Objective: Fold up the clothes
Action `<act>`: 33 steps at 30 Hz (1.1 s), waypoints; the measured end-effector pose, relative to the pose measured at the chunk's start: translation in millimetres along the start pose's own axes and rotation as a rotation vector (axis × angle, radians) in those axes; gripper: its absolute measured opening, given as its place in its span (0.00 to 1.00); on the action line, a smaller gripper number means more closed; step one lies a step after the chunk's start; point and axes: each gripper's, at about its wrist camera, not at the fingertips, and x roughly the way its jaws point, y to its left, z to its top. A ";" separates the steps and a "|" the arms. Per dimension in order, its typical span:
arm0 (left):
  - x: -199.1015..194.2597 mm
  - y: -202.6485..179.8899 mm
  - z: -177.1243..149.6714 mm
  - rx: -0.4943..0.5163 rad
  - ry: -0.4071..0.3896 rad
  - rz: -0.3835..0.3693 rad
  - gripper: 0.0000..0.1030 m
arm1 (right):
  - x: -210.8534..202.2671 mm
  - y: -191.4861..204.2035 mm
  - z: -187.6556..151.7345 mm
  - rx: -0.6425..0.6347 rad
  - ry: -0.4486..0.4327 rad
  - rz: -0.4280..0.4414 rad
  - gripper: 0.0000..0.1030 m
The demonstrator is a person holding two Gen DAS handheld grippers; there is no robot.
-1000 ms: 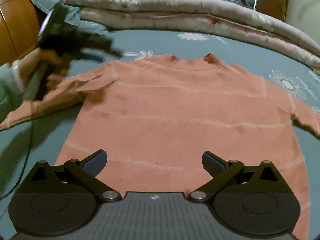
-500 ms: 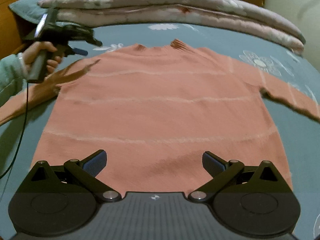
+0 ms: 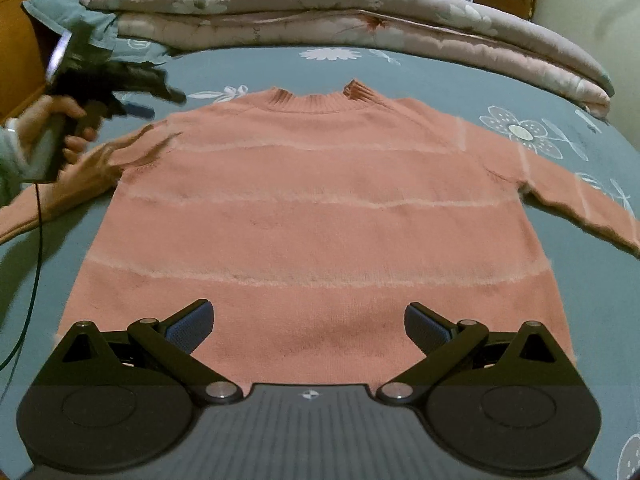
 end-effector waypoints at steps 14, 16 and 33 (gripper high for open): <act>-61.2 54.9 -63.6 -0.221 -0.024 0.024 0.75 | 4.9 0.0 4.3 0.000 0.014 0.013 1.00; -67.3 37.9 -63.6 -0.144 -0.030 -0.005 0.76 | 5.8 0.1 4.3 0.002 0.017 0.014 1.00; -58.5 2.0 -67.7 0.143 -0.004 0.267 0.77 | 8.6 6.3 4.6 0.009 0.038 0.013 1.00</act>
